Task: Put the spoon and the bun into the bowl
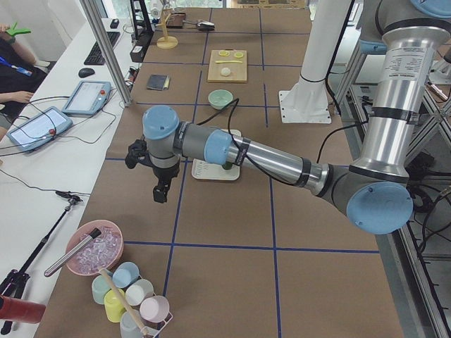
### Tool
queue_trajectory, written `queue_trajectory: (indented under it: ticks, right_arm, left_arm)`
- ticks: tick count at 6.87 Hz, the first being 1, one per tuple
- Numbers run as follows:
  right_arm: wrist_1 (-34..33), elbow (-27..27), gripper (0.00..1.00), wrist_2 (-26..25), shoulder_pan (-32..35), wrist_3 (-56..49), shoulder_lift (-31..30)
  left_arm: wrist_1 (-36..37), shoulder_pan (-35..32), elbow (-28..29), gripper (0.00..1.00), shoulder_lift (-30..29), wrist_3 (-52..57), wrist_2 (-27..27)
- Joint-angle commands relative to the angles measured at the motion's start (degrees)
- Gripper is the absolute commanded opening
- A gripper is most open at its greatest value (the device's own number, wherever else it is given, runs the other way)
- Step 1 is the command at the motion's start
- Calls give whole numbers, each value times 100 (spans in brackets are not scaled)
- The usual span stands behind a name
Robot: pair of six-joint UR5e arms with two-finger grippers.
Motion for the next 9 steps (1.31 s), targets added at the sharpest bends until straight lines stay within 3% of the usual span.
queue_trajectory:
  ticks: [1, 3, 4, 6, 9]
  right_arm:
    - [-15, -74, 100, 19, -48, 70, 261]
    - [186, -48, 100, 10, -337, 252, 278]
    - [614, -48, 100, 1, -504, 811, 278]
    - [1589, 30, 100, 19, -960, 2260, 278]
    - [1726, 469, 100, -25, -1515, 3073, 296]
  left_arm:
    - [-200, 1095, -985, 100, -185, -1913, 61]
    - [-1434, 2289, -946, 99, -176, -3787, 864]
    - [-1771, 2992, -849, 99, -194, -4448, 1635]
    - [-2623, 3927, -244, 97, -412, -5740, 2507]
    - [-2592, 4852, 398, 96, -966, -6264, 3311]
